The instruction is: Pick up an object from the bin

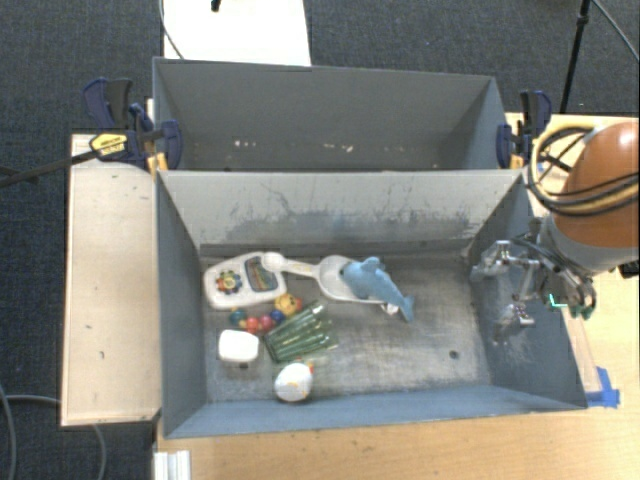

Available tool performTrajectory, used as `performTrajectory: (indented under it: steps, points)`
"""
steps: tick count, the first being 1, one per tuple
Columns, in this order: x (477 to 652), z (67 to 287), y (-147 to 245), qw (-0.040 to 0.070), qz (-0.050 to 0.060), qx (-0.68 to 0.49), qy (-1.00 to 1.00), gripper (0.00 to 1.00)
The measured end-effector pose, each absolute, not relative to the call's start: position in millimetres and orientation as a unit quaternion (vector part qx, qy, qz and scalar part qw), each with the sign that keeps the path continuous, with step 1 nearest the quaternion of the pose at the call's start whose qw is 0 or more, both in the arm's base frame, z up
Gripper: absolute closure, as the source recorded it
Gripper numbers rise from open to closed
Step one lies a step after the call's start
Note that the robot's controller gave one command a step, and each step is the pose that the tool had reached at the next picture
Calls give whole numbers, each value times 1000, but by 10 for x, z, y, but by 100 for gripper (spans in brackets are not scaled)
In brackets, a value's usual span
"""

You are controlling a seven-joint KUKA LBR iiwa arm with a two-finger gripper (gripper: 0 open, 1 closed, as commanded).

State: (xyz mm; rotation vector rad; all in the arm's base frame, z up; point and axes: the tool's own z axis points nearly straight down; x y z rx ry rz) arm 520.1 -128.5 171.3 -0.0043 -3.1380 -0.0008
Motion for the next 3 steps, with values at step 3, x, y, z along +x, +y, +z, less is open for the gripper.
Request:
performTrajectory:
  steps: [3]
  points:
    - [5487, 1239, -617, -1, 0, -81, -997, 0]
